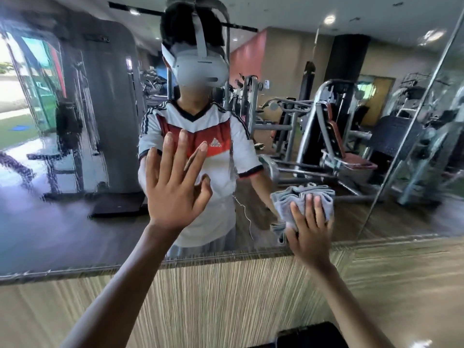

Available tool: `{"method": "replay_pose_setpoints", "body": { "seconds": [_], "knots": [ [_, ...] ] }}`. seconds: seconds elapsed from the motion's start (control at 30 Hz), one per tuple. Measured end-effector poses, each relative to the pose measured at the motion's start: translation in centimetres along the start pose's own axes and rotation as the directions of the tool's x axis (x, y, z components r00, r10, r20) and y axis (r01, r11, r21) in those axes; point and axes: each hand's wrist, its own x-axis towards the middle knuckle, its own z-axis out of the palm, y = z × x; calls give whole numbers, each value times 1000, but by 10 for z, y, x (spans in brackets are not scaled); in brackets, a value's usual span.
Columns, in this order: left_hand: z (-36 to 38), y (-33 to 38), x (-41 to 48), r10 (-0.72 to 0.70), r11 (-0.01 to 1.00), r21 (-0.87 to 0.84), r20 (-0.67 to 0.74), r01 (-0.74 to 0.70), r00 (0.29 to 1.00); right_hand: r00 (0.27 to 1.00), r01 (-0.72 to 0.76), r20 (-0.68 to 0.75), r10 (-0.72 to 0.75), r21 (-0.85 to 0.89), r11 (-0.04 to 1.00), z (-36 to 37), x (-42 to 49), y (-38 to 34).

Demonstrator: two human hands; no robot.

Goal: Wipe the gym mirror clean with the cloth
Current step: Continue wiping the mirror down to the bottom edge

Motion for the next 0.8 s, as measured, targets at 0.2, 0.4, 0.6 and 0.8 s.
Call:
{"method": "replay_pose_setpoints", "body": {
  "seconds": [0.2,0.4,0.6,0.8],
  "knots": [
    [4,22,-42,-91,996,28,28,90,995,883,-427,-132,450,171,888,1,71,-43],
    [7,22,-49,-75,997,34,17,74,997,980,195,27,-196,40,980,14,-8,-23],
    [7,26,-46,-104,994,40,21,103,994,844,-495,-152,515,150,856,-2,67,-8],
    [8,21,-50,-75,997,35,3,74,997,978,-178,-84,190,133,975,13,31,-54]
  ]
}}
